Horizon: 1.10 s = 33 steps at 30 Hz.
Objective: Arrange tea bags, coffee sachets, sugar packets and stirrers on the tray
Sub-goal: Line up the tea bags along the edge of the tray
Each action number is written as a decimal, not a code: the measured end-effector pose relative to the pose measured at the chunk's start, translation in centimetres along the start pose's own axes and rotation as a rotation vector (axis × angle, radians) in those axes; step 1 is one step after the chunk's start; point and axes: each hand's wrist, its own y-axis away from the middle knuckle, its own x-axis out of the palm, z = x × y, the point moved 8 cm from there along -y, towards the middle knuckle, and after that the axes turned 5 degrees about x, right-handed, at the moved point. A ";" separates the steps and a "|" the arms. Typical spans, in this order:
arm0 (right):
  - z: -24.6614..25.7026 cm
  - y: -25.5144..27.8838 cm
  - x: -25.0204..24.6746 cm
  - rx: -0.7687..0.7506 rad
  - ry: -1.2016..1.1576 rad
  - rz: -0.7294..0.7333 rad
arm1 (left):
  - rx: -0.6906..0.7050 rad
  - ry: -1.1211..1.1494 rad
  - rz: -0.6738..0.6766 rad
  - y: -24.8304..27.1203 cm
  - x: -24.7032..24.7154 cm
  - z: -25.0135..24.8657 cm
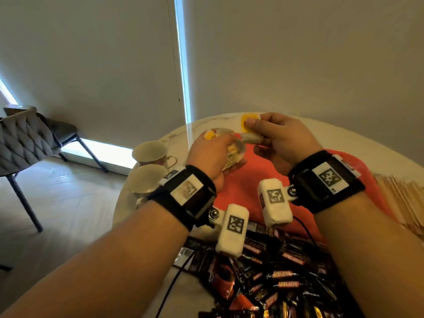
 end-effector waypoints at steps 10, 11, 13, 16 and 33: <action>-2.9 -2.2 -2.7 0.065 -0.065 -0.067 | 0.075 0.059 0.235 -3.2 4.3 1.9; -3.2 -2.4 -2.8 0.074 -0.058 -0.072 | 0.086 0.056 0.259 -3.2 4.4 2.2; -3.8 -2.7 -2.9 0.103 -0.064 -0.071 | 0.096 0.026 0.278 -3.5 4.4 2.6; -4.1 -3.0 -2.8 0.136 -0.113 -0.067 | 0.113 -0.027 0.297 -3.8 4.1 2.6; -5.1 -2.4 -2.2 0.192 -0.027 -0.024 | 0.152 -0.018 0.193 -4.6 1.5 2.6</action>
